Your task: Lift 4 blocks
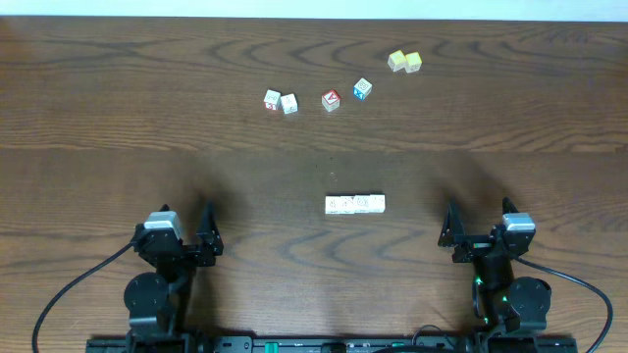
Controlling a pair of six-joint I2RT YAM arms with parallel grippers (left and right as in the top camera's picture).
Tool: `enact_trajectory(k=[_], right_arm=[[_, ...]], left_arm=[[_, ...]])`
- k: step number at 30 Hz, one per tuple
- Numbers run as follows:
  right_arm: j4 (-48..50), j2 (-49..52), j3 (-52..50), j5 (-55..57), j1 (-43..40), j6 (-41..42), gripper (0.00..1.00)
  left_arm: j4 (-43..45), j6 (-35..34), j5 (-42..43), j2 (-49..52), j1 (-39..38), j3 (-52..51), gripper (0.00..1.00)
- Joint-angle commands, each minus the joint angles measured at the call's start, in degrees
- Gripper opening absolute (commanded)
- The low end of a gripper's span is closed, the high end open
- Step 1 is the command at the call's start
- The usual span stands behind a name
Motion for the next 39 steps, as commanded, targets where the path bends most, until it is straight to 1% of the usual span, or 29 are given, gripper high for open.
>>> enact_trajectory(k=[1,4,8,11,23,24,27,29,35,39], right_arm=[[0.0,-0.4,-0.2,0.6,-0.5,0.0,0.99],[-0.1,-0.4,-0.2,0.6,-0.5,0.0,0.99],[-0.1,-0.4,-0.2,0.6,-0.5,0.0,0.99],[0.0,-0.4,-0.2,0.6,-0.5,0.0,0.99],[-0.1,-0.4,-0.2,0.6,-0.5,0.0,0.99],[0.0,-0.3,-0.2,0.6,-0.5,0.0,0.99],[0.0,-0.3,-0.2,0.6,-0.5,0.0,0.99],[-0.1,-0.3,-0.2,0.6,-0.5,0.0,0.99],[0.0,-0.3,-0.2,0.6,-0.5,0.0,0.99],[0.0,-0.3,-0.2,0.6,-0.5,0.0,0.99]], left_arm=[[2.2,1.5,0.9,-0.5,0.3,-2.5,0.77],[5.5,2.0,1.3,-0.5,0.3,-4.2,0.77],[6.8,9.8,5.8,-0.5,0.0,-4.8,0.78],[6.6,11.7,5.0,-0.5,0.0,-4.8,0.77],[6.2,11.4,3.4,-0.5,0.0,-4.8,0.77],[6.2,10.6,2.8,-0.5,0.0,-4.8,0.78],[5.8,4.4,-1.5,-0.5,0.0,-4.8,0.77],[5.8,3.6,-1.5,-0.5,0.0,-4.8,0.77],[5.8,3.7,-1.5,-0.5,0.0,-4.8,0.77],[5.8,5.3,-1.3,-0.5,0.0,-4.8,0.78]])
